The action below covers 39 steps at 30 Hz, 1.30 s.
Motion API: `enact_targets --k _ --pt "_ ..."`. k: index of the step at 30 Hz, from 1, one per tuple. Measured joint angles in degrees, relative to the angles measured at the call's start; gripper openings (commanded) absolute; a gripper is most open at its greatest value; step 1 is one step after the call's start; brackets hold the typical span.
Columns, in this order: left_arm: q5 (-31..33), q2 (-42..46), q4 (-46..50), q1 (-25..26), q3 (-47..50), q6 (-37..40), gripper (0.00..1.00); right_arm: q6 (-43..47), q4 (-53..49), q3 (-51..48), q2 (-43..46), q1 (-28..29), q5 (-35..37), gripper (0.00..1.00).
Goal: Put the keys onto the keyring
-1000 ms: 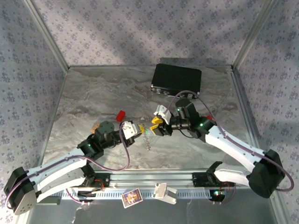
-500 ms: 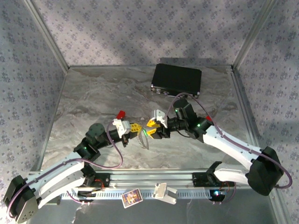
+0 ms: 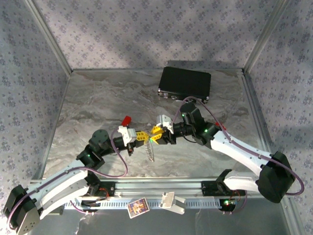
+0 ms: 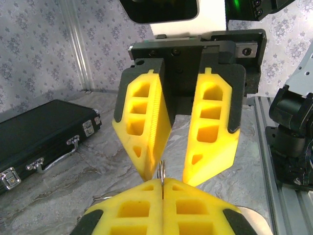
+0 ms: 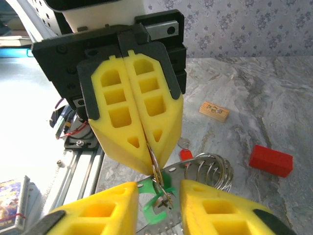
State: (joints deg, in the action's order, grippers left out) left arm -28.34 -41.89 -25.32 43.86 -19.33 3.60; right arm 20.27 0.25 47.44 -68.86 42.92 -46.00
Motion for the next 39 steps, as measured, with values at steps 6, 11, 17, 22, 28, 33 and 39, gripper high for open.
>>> enact_targets --k 6,11,17,22,28,33,39 --pt "-0.96 -0.02 0.0 0.0 0.0 -0.02 0.0 -0.07 0.0 0.2 0.0 0.57 -1.05 0.18" --pt "-1.81 -0.26 -0.22 0.02 0.0 -0.07 0.0 0.02 -0.02 0.35 0.0 0.66 -1.38 0.08" --pt "-1.7 -0.44 0.11 -0.02 0.0 -0.11 0.28 0.44 -1.16 0.68 0.0 0.68 -1.22 0.0" --pt "2.45 -0.55 6.4 -0.09 -2.51 1.22 0.41 3.96 -7.17 2.25 -0.04 1.01 1.55 0.0" --pt "4.59 -1.7 17.14 -0.09 -8.55 4.7 0.41 9.14 -15.74 5.79 -0.04 1.01 7.3 0.0" --pt "4.11 -4.02 23.08 -0.09 -11.47 7.87 0.4 12.02 -21.4 8.98 -0.26 1.57 12.44 0.0" --pt "2.14 -7.1 25.38 -0.09 -12.24 9.99 0.34 13.94 -24.92 11.08 -0.74 3.06 15.67 0.0"
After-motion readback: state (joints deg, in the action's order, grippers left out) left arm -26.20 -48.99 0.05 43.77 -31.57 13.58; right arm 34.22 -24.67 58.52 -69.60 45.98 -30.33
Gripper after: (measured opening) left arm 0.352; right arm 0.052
